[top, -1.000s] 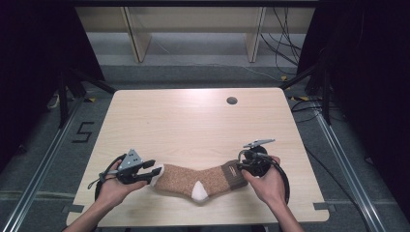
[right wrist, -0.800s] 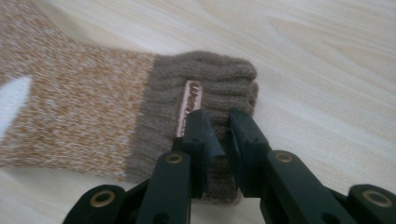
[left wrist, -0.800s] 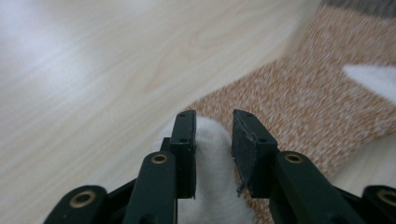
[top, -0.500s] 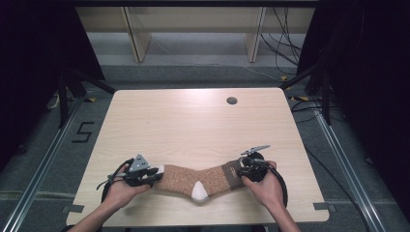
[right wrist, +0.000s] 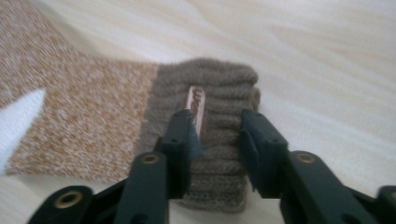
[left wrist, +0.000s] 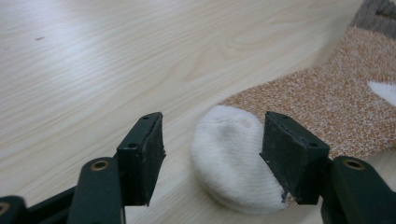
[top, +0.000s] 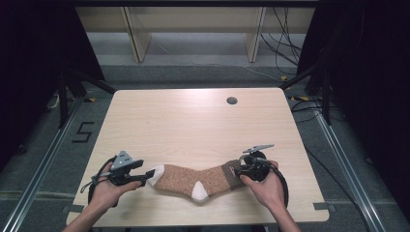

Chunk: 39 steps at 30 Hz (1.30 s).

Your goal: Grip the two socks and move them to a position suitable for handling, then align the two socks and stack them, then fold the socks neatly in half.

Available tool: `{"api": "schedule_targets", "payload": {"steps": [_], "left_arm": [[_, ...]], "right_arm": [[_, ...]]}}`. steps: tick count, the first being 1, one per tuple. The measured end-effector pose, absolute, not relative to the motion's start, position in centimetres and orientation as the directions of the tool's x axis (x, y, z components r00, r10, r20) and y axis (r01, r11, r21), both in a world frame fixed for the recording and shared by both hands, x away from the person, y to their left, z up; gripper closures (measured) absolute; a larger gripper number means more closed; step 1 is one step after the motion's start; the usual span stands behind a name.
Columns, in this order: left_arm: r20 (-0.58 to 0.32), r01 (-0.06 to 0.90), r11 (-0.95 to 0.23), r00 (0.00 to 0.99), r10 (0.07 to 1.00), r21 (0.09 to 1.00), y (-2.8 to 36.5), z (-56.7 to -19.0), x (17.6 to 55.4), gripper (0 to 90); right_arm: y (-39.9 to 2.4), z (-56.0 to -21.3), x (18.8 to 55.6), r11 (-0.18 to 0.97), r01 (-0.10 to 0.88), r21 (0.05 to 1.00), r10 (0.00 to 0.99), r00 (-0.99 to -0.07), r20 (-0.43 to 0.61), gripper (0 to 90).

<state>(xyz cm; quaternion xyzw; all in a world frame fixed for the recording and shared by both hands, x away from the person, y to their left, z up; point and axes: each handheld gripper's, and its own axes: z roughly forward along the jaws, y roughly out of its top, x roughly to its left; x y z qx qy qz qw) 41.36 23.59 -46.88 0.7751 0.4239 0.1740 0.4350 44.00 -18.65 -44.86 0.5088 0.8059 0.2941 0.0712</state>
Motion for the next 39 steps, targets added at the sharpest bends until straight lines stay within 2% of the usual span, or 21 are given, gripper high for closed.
{"api": "schedule_targets", "payload": {"steps": [1,2,3,5,6,9,10,14,18,20,22,27,28,30,34,35,36,38,39], "left_arm": [[-0.103,0.508,-0.26,0.58,0.808,0.821,23.9,-46.7,41.3,33.5],[-0.11,0.51,-0.245,0.57,0.814,0.825,24.0,-46.7,41.1,32.7],[-0.115,0.509,-0.242,0.572,0.812,0.826,24.2,-46.6,41.1,31.9],[-0.116,0.51,-0.235,0.564,0.818,0.827,24.4,-46.4,41.0,30.8],[-0.116,0.51,-0.235,0.564,0.818,0.827,24.4,-46.4,41.0,30.4],[-0.12,0.51,-0.236,0.571,0.812,0.827,24.4,-46.6,41.2,30.0],[-0.121,0.513,-0.235,0.568,0.814,0.826,24.3,-46.7,41.3,29.9],[-0.113,0.512,-0.243,0.568,0.815,0.824,24.1,-46.8,41.2,29.8],[-0.117,0.506,-0.235,0.569,0.814,0.83,23.9,-46.5,41.2,29.7],[-0.113,0.502,-0.238,0.573,0.812,0.831,23.8,-46.3,41.3,29.5],[-0.109,0.503,-0.242,0.572,0.813,0.83,23.8,-46.2,41.3,29.5],[-0.108,0.505,-0.249,0.576,0.811,0.826,23.9,-46.3,41.6,29.3],[-0.114,0.503,-0.241,0.576,0.809,0.83,23.9,-46.5,41.6,29.2],[-0.124,0.52,-0.239,0.57,0.812,0.82,23.9,-46.7,41.7,29.1],[-0.155,0.541,-0.235,0.579,0.801,0.808,23.7,-47.1,41.8,29.2],[-0.165,0.544,-0.228,0.579,0.798,0.807,23.7,-47.1,41.9,29.6],[-0.186,0.553,-0.205,0.569,0.801,0.808,23.5,-47.2,42.0,29.6],[-0.201,0.564,-0.196,0.565,0.8,0.803,23.1,-47.4,42.3,29.9],[-0.204,0.565,-0.197,0.567,0.798,0.801,22.9,-47.4,42.4,30.2]], "right_arm": [[-18.8,-44.2,43.9,0.295,0.769,0.567,0.861,-0.471,0.191,56.9],[-18.6,-43.9,43.6,0.249,0.789,0.561,0.874,-0.433,0.221,55.2],[-19.1,-43.9,44.0,0.278,0.755,0.594,0.868,-0.462,0.18,53.3],[-19.2,-43.7,43.9,0.254,0.753,0.607,0.872,-0.45,0.193,50.0],[-19.3,-43.9,44.0,0.263,0.737,0.623,0.884,-0.443,0.151,48.9],[-19.5,-44.0,43.9,0.248,0.735,0.631,0.886,-0.435,0.158,47.8],[-19.5,-43.9,43.7,0.217,0.756,0.617,0.892,-0.411,0.19,47.1],[-20.1,-44.2,43.9,0.23,0.724,0.65,0.885,-0.433,0.17,46.3],[-20.3,-43.8,43.3,0.218,0.748,0.627,0.892,-0.413,0.183,45.4],[-20.4,-44.0,43.5,0.249,0.725,0.642,0.883,-0.442,0.158,45.0],[-20.2,-43.8,43.3,0.207,0.746,0.633,0.89,-0.412,0.195,45.0],[-20.7,-43.8,43.7,0.228,0.738,0.636,0.889,-0.424,0.172,44.8],[-20.8,-43.9,43.9,0.244,0.72,0.65,0.883,-0.442,0.159,44.8],[-20.8,-43.9,43.8,0.219,0.743,0.633,0.896,-0.409,0.17,44.7],[-20.7,-44.6,43.8,0.251,0.741,0.622,0.892,-0.427,0.148,44.6],[-20.9,-44.7,44.0,0.286,0.747,0.601,0.873,-0.461,0.157,44.6],[-20.8,-44.8,43.9,0.25,0.775,0.581,0.88,-0.431,0.197,44.6],[-20.9,-45.2,44.0,0.247,0.784,0.57,0.897,-0.407,0.171,44.6],[-20.8,-45.3,44.1,0.251,0.786,0.565,0.886,-0.421,0.192,44.6]]}}
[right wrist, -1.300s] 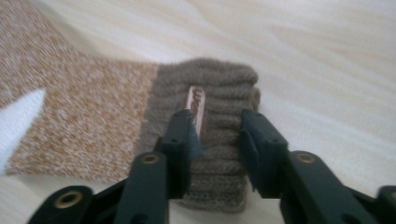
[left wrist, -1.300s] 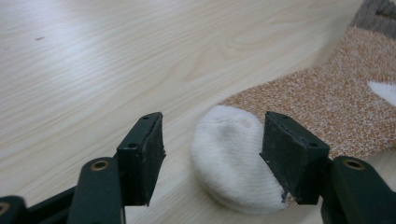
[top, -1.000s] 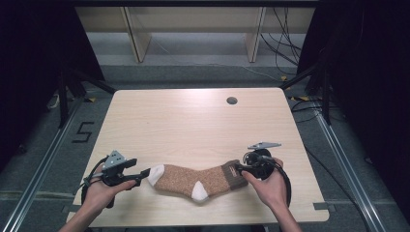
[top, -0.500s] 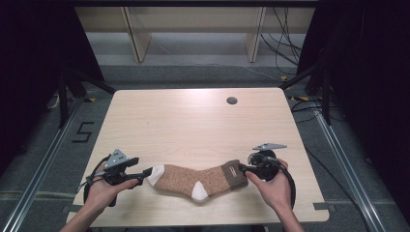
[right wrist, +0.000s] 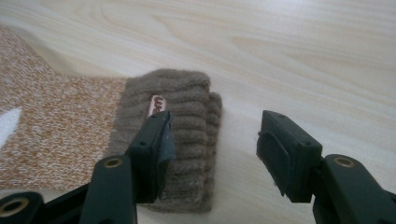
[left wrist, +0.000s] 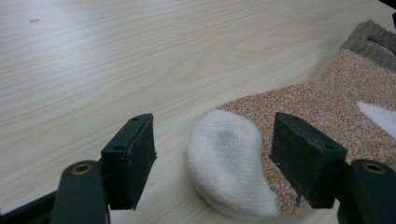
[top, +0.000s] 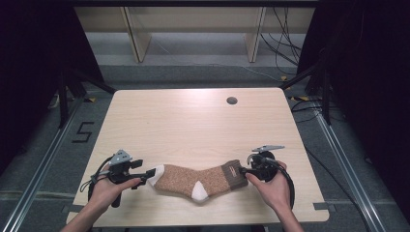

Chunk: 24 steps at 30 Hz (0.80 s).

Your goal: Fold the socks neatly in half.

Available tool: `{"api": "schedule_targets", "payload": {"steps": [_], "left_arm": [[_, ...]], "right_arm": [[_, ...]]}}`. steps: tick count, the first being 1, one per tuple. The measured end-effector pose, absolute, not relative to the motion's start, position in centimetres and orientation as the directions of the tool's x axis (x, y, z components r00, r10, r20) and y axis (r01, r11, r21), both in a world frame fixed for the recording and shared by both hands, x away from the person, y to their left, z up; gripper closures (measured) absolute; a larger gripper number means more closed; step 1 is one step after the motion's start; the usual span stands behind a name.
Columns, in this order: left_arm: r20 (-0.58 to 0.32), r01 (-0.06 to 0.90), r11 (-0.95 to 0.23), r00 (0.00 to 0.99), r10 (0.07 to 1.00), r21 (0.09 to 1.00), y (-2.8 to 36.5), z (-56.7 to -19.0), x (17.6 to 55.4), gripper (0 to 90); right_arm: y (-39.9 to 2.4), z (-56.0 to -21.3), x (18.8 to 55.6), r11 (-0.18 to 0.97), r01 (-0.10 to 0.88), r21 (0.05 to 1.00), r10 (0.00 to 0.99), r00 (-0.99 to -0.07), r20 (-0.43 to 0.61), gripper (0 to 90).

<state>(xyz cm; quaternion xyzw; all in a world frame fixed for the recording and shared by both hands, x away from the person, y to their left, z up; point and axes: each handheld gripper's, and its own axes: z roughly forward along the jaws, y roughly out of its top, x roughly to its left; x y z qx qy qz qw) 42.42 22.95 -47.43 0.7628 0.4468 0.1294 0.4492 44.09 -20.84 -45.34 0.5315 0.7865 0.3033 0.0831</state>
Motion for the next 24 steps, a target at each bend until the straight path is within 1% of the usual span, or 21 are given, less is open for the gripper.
{"api": "schedule_targets", "payload": {"steps": [2,3,4,7,8,9,10,11,12,14,16,17,18,19,20,23,24], "left_arm": [[-0.211,0.575,-0.204,0.571,0.793,0.792,22.6,-47.7,42.7,31.1],[-0.211,0.584,-0.205,0.565,0.798,0.786,22.4,-47.8,42.8,32.8],[-0.211,0.582,-0.207,0.568,0.795,0.787,22.2,-48.0,42.9,35.3],[-0.23,0.602,-0.214,0.574,0.786,0.77,21.7,-48.5,42.9,37.6],[-0.232,0.608,-0.216,0.571,0.788,0.764,21.5,-48.6,43.0,39.9],[-0.228,0.61,-0.222,0.572,0.788,0.761,21.5,-48.8,43.1,39.9],[-0.213,0.611,-0.245,0.579,0.787,0.753,21.6,-48.9,43.3,40.9],[-0.218,0.616,-0.24,0.574,0.79,0.75,21.6,-49.1,43.4,43.0],[-0.223,0.622,-0.241,0.572,0.789,0.745,21.7,-49.1,43.4,43.8],[-0.236,0.624,-0.222,0.565,0.791,0.749,21.5,-49.3,43.4,44.6],[-0.226,0.629,-0.249,0.576,0.786,0.736,21.7,-49.4,43.5,45.1],[-0.233,0.634,-0.236,0.566,0.791,0.737,21.6,-49.5,43.5,45.1],[-0.234,0.639,-0.246,0.569,0.788,0.728,21.7,-49.5,43.5,45.3],[-0.23,0.64,-0.247,0.568,0.791,0.728,21.6,-49.5,43.5,45.5],[-0.234,0.641,-0.247,0.569,0.789,0.727,21.7,-49.4,43.5,45.6],[-0.249,0.64,-0.22,0.558,0.792,0.736,21.8,-49.0,43.2,46.2],[-0.235,0.633,-0.235,0.567,0.789,0.737,22.2,-48.6,42.9,46.3]], "right_arm": [[-20.8,-45.5,44.1,0.256,0.786,0.562,0.882,-0.428,0.196,44.6],[-20.8,-45.6,44.1,0.263,0.782,0.565,0.884,-0.43,0.183,44.7],[-20.8,-45.8,44.1,0.257,0.789,0.558,0.883,-0.426,0.195,45.0],[-20.8,-45.9,44.0,0.273,0.782,0.561,0.885,-0.433,0.173,45.0],[-20.6,-46.0,44.0,0.272,0.784,0.558,0.885,-0.431,0.175,45.1],[-20.6,-46.0,44.0,0.272,0.784,0.558,0.885,-0.431,0.175,45.1],[-20.6,-46.0,44.1,0.274,0.784,0.558,0.885,-0.432,0.172,45.1],[-20.6,-46.1,44.1,0.274,0.787,0.553,0.883,-0.434,0.18,45.2],[-20.6,-46.2,44.2,0.287,0.78,0.556,0.889,-0.434,0.149,45.3],[-20.5,-46.3,44.2,0.278,0.783,0.556,0.889,-0.428,0.159,45.3],[-20.5,-46.4,44.3,0.285,0.778,0.561,0.886,-0.437,0.155,45.3],[-20.5,-46.4,44.3,0.285,0.778,0.561,0.886,-0.437,0.155,45.3],[-20.4,-46.5,44.2,0.283,0.775,0.565,0.898,-0.421,0.128,45.3],[-20.4,-46.6,44.2,0.281,0.761,0.584,0.895,-0.427,0.126,45.3],[-20.3,-46.5,44.0,0.267,0.773,0.575,0.9,-0.413,0.137,45.3],[-20.2,-46.4,43.9,0.27,0.775,0.571,0.9,-0.414,0.137,45.5],[-20.3,-46.4,44.1,0.294,0.765,0.573,0.894,-0.431,0.118,46.0]]}}
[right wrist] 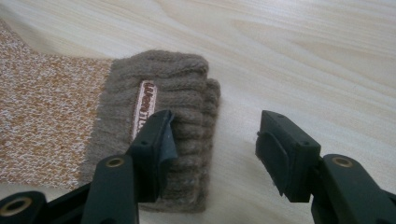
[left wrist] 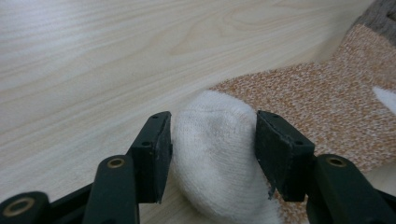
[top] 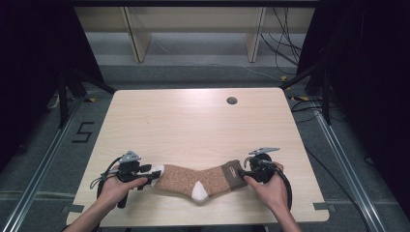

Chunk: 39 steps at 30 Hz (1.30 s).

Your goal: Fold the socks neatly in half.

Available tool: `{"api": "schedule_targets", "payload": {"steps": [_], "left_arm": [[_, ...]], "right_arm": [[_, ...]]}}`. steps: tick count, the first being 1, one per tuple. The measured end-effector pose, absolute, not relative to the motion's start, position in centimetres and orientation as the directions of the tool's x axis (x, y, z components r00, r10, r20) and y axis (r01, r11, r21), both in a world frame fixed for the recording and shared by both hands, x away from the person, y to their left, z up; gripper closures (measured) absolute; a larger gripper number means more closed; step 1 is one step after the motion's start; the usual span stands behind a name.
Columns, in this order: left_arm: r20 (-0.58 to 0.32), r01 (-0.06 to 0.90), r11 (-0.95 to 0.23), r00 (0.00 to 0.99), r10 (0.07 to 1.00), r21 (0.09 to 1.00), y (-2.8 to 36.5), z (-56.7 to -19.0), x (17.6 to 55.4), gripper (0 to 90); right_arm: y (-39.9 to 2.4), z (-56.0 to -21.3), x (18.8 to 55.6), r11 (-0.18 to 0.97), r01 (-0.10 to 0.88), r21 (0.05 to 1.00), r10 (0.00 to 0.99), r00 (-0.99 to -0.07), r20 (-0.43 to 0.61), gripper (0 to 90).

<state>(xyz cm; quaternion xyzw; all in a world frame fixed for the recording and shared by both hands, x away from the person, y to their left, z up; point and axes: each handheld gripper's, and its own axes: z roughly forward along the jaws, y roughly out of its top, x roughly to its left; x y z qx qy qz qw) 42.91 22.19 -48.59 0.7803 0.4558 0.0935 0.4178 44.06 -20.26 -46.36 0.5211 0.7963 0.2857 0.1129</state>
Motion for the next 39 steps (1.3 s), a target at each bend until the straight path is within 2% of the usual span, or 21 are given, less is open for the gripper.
{"api": "schedule_targets", "payload": {"steps": [6,10,11,17,19,21,23,27,39], "left_arm": [[-0.248,0.663,-0.255,0.566,0.787,0.704,22.7,-49.1,42.5,47.6],[-0.329,0.719,-0.196,0.52,0.788,0.667,22.7,-50.1,42.7,48.3],[-0.324,0.723,-0.209,0.523,0.788,0.658,22.8,-50.1,42.7,48.6],[-0.349,0.74,-0.203,0.517,0.781,0.641,22.8,-50.2,43.0,54.4],[-0.369,0.751,-0.187,0.506,0.779,0.634,22.9,-50.2,43.0,57.2],[-0.381,0.752,-0.169,0.498,0.779,0.637,22.8,-50.3,43.0,62.1],[-0.384,0.749,-0.17,0.504,0.773,0.641,22.9,-50.2,43.0,65.4],[-0.395,0.749,-0.154,0.498,0.772,0.644,22.8,-49.8,42.9,75.6],[-0.412,0.693,-0.098,0.53,0.742,0.715,23.2,-46.6,43.5,77.3]], "right_arm": [[-20.1,-46.5,44.0,0.302,0.768,0.565,0.891,-0.438,0.118,48.4],[-19.9,-46.8,44.0,0.307,0.761,0.572,0.889,-0.444,0.113,52.1],[-19.9,-46.9,43.9,0.306,0.759,0.574,0.888,-0.446,0.117,53.6],[-19.6,-47.1,44.0,0.296,0.768,0.568,0.888,-0.44,0.133,57.4],[-19.8,-47.1,44.1,0.318,0.775,0.546,0.867,-0.47,0.162,57.9],[-19.7,-47.1,44.0,0.306,0.77,0.56,0.88,-0.454,0.143,58.2],[-19.6,-47.0,43.8,0.286,0.792,0.539,0.886,-0.433,0.165,58.2],[-19.7,-47.2,43.9,0.286,0.779,0.558,0.882,-0.442,0.164,58.2],[-19.3,-47.1,43.8,0.296,0.769,0.567,0.885,-0.445,0.141,59.9]]}}
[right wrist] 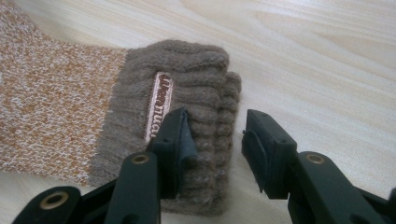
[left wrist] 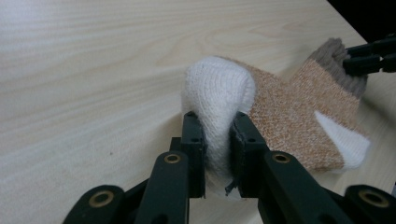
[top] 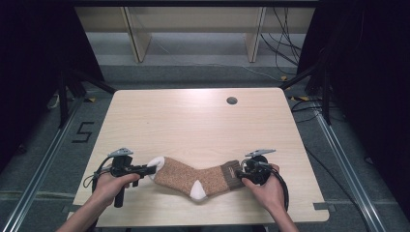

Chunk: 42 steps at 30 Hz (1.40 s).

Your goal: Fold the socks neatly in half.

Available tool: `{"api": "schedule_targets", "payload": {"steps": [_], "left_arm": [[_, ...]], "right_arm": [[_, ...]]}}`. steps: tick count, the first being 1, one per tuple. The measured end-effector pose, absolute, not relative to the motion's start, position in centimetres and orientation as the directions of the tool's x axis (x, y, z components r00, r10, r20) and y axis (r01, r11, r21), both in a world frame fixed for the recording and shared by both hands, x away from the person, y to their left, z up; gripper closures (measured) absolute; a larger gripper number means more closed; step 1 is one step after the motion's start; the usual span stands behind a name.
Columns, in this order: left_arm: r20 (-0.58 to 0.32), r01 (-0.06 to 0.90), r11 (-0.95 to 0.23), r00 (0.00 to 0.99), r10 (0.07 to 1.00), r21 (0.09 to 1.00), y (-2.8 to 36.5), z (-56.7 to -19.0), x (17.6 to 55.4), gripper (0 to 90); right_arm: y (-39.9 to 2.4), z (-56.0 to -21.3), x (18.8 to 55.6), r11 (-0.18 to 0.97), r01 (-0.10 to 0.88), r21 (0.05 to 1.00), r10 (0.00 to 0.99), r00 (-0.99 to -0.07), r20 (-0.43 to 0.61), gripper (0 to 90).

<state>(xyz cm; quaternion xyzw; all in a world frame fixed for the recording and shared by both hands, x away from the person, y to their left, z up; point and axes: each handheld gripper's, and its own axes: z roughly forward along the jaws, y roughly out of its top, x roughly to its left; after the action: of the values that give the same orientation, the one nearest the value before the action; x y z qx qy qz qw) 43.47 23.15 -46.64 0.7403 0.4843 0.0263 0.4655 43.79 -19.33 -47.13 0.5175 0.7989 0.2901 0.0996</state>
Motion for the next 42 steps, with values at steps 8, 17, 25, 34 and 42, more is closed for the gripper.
{"api": "schedule_targets", "payload": {"steps": [8,17,25,34,42], "left_arm": [[-0.407,0.667,-0.077,0.537,0.739,0.741,23.3,-45.2,43.8,77.3],[-0.396,0.63,-0.059,0.556,0.731,0.775,23.0,-43.6,43.7,77.3],[-0.373,0.585,-0.052,0.58,0.725,0.809,22.4,-41.9,43.7,77.4],[-0.366,0.568,-0.044,0.585,0.723,0.822,22.0,-41.1,43.8,77.5],[-0.351,0.555,-0.055,0.596,0.722,0.83,22.0,-40.5,43.9,77.8]], "right_arm": [[-18.8,-47.0,43.8,0.3,0.773,0.559,0.879,-0.451,0.153,64.5],[-17.6,-46.9,43.9,0.34,0.748,0.569,0.869,-0.481,0.113,75.7],[-17.0,-46.9,44.0,0.343,0.751,0.564,0.867,-0.484,0.118,76.2],[-16.7,-46.9,44.1,0.343,0.748,0.568,0.863,-0.489,0.123,76.2],[-16.5,-47.1,44.2,0.344,0.739,0.579,0.861,-0.495,0.12,76.3]]}}
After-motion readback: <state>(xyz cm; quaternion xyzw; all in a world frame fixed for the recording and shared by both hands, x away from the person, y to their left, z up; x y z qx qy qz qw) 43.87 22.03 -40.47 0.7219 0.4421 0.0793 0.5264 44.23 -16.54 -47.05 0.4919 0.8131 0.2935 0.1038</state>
